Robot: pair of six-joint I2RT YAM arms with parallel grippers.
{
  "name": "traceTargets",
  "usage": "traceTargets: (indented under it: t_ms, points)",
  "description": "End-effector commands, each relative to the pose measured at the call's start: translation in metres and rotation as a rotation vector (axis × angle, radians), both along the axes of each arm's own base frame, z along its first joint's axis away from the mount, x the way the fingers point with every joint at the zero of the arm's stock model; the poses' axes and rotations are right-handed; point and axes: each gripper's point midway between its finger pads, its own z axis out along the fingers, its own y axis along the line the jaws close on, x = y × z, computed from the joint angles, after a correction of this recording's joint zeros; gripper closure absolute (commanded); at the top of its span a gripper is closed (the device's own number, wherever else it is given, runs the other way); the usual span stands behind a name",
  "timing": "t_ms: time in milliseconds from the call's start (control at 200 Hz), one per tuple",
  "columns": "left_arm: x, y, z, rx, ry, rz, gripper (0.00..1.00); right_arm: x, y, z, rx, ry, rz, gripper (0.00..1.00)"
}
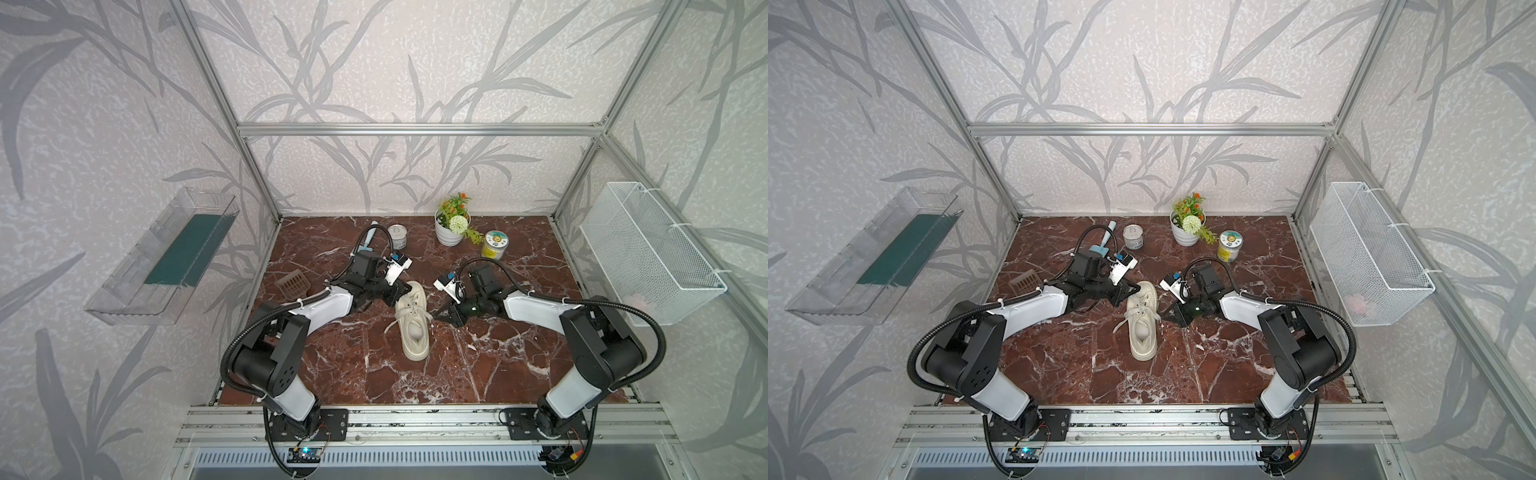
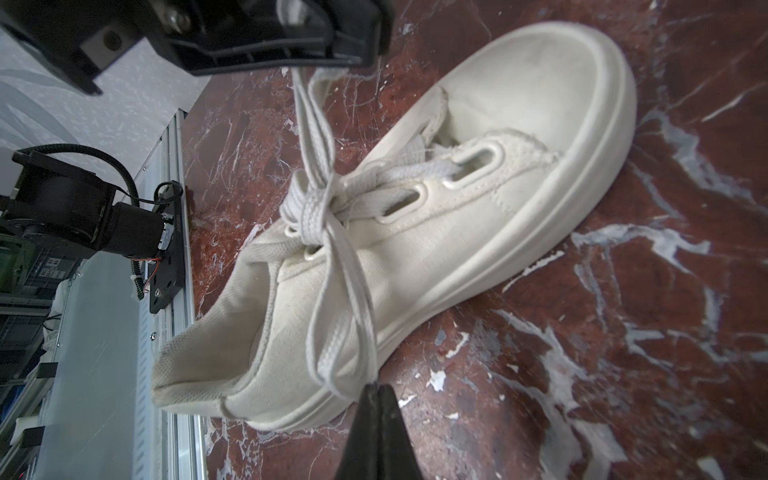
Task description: Tie the shoes
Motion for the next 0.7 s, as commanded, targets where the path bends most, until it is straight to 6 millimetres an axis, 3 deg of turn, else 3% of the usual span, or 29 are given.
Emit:
traceTargets:
  t_ms: [0,95,250,395,595,695]
  points:
    - [-0.001,-0.003,0.014,-0.032,-0.032,-0.014,1.0,-0.005,-0.002,0.003,0.007,0.018,-0.004,1.0]
    - [-0.005,-0.008,0.014,-0.043,-0.02,-0.039,1.0,0.001,0.002,0.015,0.049,0.007,-0.015,1.0]
    - [-0.007,-0.01,0.015,-0.054,-0.017,-0.048,1.0,0.019,0.0,0.032,0.065,-0.022,-0.056,0.78]
    - [-0.006,-0.011,0.018,-0.057,-0.019,-0.051,1.0,0.031,-0.003,0.043,0.051,-0.084,-0.075,0.73]
    - [-0.007,-0.014,0.021,-0.061,-0.025,-0.055,1.0,0.056,0.003,0.04,0.014,-0.082,-0.072,0.72]
    - [-0.009,-0.015,0.02,-0.06,-0.021,-0.059,1.0,0.064,0.008,0.024,-0.005,-0.047,-0.055,0.69]
